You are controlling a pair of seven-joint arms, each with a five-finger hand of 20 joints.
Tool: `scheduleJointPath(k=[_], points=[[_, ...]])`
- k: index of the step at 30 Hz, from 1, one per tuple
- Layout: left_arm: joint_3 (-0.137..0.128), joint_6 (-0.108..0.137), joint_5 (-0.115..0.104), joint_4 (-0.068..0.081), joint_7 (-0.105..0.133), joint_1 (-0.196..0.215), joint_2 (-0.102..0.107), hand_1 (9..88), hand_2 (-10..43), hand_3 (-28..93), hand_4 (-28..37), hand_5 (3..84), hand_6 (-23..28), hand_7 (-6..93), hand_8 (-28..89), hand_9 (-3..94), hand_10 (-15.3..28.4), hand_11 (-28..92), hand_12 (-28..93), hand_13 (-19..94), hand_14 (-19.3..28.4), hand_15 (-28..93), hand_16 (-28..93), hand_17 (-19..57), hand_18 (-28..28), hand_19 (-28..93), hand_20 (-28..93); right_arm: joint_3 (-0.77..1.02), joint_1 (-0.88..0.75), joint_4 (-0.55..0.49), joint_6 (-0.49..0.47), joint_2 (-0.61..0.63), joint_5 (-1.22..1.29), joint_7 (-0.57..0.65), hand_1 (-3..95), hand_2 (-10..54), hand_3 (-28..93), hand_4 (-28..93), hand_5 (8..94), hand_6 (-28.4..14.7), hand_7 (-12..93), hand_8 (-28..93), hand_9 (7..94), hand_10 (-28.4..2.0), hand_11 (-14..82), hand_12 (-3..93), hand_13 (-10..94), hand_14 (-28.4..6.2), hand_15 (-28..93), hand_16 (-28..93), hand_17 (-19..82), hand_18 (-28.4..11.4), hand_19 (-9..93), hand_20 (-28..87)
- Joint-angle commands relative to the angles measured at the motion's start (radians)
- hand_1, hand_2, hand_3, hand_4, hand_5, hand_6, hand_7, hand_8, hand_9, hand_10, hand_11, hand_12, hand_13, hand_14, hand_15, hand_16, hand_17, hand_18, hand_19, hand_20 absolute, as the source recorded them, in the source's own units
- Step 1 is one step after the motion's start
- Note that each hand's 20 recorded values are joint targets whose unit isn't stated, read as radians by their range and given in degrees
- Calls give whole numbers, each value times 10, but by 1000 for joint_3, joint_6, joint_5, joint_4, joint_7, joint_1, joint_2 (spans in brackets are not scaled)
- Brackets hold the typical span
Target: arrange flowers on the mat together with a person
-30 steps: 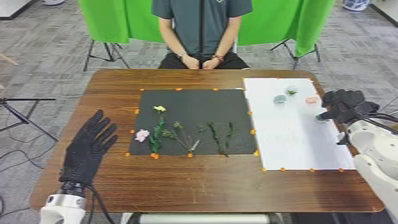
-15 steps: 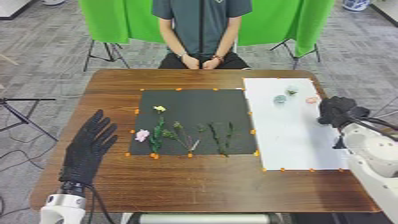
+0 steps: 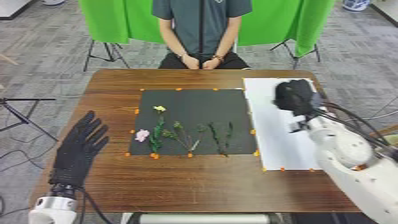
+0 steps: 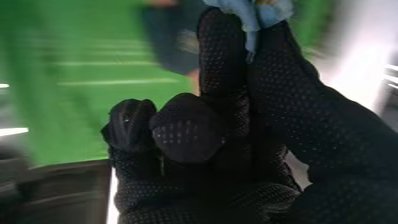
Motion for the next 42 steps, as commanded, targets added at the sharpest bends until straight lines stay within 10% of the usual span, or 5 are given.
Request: scheduleJointPath(k=[1, 17, 42], points=[[-6, 14, -6, 3, -7, 7, 14, 263, -12, 692, -275, 248, 10, 192, -109, 188, 94, 173, 161, 174, 108, 138, 59, -128, 192, 368, 103, -245, 327, 30, -59, -295, -36, -250, 520, -95, 769, -283, 758, 28, 414, -15, 875, -53, 144, 459, 766, -40, 767, 285, 384, -187, 932, 518], [31, -7, -4, 38, -28, -59, 28, 229, -14, 706, -283, 221, -27, 197, -123, 196, 72, 117, 178, 196, 87, 68, 95, -124, 186, 351, 109, -419, 385, 204, -77, -497, -204, -426, 467, -95, 828, -283, 791, 50, 384, 16, 902, -55, 110, 465, 765, -46, 764, 284, 377, -189, 930, 511], [36, -11, -5, 36, -26, -55, 38, 243, -13, 693, -283, 221, -22, 220, -135, 197, 65, 143, 188, 207, 78, 81, 111, -117, 185, 353, 115, -384, 381, 266, -146, -525, -388, -405, 500, -95, 778, -283, 734, 37, 389, -13, 844, -58, 110, 447, 702, -57, 768, 272, 335, -180, 891, 518]])
